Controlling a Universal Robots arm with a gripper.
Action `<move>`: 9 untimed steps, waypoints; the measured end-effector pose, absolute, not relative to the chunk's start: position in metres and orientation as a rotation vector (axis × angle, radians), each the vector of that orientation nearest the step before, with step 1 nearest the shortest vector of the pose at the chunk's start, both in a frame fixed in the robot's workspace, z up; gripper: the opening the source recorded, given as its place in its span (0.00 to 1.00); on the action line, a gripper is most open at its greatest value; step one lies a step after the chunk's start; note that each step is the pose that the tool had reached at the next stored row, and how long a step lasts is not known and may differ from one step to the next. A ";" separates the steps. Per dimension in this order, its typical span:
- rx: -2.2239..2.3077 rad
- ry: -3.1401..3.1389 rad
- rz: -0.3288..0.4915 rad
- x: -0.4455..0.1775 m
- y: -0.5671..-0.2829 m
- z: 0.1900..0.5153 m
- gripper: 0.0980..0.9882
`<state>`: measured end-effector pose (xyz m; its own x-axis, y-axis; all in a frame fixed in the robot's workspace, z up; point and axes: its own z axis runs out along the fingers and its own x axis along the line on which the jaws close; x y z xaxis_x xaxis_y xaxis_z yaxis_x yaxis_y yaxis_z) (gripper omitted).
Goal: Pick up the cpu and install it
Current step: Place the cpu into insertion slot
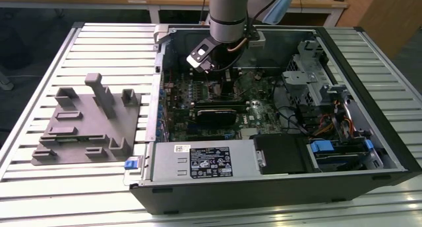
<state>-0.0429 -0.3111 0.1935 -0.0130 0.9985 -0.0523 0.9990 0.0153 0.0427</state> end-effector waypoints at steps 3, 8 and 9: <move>2.159 2.189 -0.009 -0.043 -0.311 0.193 0.50; 2.158 2.189 -0.009 -0.042 -0.311 0.193 0.50; 2.158 2.189 -0.009 -0.042 -0.311 0.193 0.50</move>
